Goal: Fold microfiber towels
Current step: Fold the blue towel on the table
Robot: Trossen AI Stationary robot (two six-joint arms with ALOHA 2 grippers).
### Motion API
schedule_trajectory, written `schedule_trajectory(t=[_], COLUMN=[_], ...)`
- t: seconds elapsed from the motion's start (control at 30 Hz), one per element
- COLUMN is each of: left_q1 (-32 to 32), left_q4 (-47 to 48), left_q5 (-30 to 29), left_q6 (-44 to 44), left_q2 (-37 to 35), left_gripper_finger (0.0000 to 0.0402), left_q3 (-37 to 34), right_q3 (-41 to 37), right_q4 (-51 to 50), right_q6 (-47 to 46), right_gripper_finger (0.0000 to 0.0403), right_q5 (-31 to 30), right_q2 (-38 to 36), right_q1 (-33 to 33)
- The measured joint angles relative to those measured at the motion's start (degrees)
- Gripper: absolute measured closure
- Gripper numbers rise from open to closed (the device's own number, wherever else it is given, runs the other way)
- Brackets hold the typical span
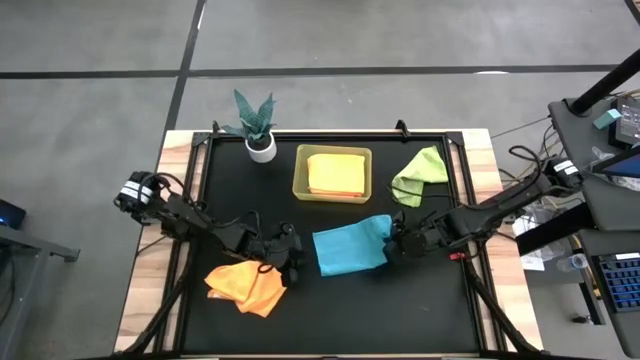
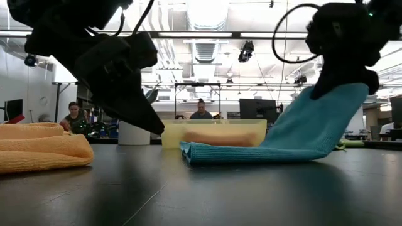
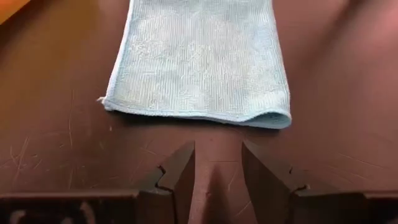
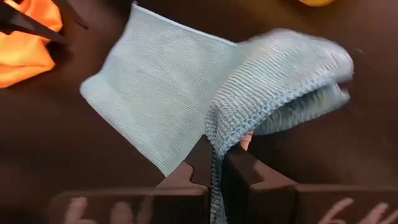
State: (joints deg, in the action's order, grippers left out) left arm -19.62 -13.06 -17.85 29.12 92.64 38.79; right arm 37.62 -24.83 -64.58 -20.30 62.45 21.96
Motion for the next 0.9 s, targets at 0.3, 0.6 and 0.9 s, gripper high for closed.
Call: schedule_trajectory(t=[0.3, 0.6, 0.9], left_q1=[0.0, 0.0, 0.0], left_q4=[-0.05, -0.24, -3.65], left_q5=[-0.52, -0.52, -0.65], left_q6=[0.5, 0.49, -0.26], left_q2=[0.0, 0.02, 0.02], left_gripper_finger=[0.0285, 0.0285, 0.0285], left_q3=[-1.09, -2.11, -2.54], right_q3=[7.85, 19.36, 30.18], right_q4=[0.21, 0.07, -0.43], right_q6=[2.06, 8.22, 14.83], right_gripper_finger=[0.0394, 0.0394, 0.0394], right_q5=[-1.45, -2.21, -2.22], right_q2=[11.95, 25.12, 36.21], right_q1=[-0.26, -1.0, -2.92])
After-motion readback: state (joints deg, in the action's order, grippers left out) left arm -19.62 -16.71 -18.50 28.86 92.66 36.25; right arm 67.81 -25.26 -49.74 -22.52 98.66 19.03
